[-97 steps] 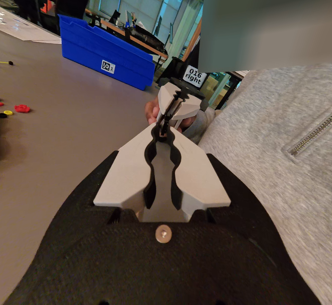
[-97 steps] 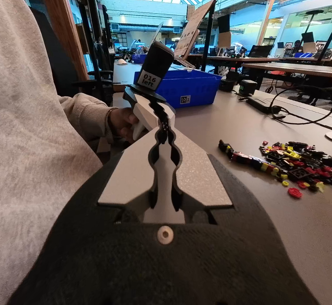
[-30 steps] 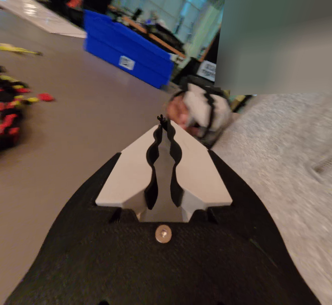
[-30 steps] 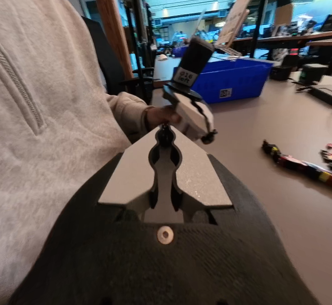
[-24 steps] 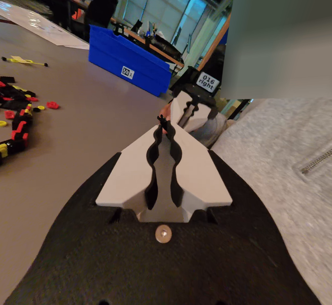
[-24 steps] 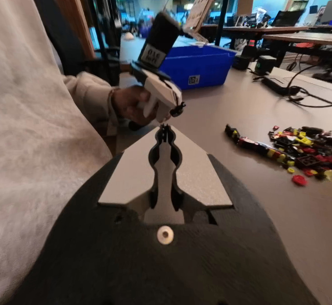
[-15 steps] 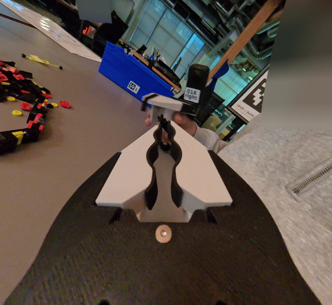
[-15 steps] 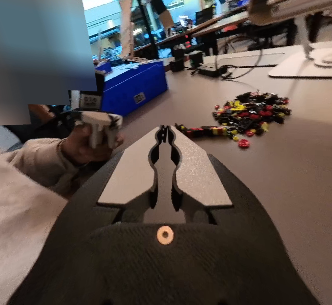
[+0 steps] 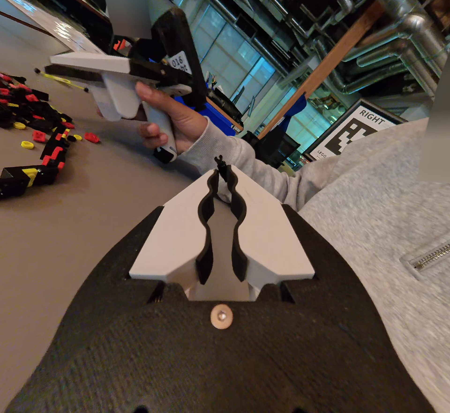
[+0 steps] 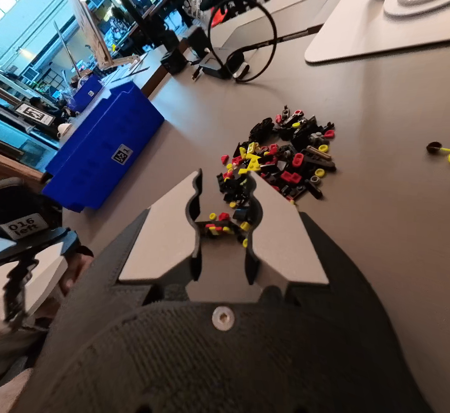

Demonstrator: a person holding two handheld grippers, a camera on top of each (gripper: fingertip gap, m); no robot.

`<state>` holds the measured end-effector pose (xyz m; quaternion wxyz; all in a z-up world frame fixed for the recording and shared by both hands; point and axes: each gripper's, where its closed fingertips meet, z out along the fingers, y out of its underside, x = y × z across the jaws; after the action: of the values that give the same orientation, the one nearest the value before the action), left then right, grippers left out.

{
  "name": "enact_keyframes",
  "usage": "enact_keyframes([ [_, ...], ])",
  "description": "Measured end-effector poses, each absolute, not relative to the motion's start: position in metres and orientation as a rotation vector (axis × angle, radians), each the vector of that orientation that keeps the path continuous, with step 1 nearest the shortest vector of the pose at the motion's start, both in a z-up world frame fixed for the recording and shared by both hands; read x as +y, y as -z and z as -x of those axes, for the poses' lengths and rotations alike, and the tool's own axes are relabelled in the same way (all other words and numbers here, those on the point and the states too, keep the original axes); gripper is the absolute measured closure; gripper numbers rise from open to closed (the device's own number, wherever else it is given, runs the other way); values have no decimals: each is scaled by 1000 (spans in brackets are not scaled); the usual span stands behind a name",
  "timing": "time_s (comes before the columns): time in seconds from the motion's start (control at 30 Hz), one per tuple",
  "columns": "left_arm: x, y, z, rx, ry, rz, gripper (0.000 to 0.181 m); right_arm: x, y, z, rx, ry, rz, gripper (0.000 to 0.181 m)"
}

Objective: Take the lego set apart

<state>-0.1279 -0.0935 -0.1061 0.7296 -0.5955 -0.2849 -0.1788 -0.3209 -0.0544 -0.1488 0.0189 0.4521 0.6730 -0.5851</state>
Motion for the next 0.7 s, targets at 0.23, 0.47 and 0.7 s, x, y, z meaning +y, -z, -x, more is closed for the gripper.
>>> enact_keyframes([
  [0.23,-98,105,134,-661,425,1262,176,-65,113,207,2220,1978,-918,151],
  [0.47,-92,109,132,-659,436,1304,176,-85,96,128,1787,2078,-779,158],
  [0.7,-86,108,123,-619,472,1321,176,-84,110,131,1756,2003,-826,174],
])
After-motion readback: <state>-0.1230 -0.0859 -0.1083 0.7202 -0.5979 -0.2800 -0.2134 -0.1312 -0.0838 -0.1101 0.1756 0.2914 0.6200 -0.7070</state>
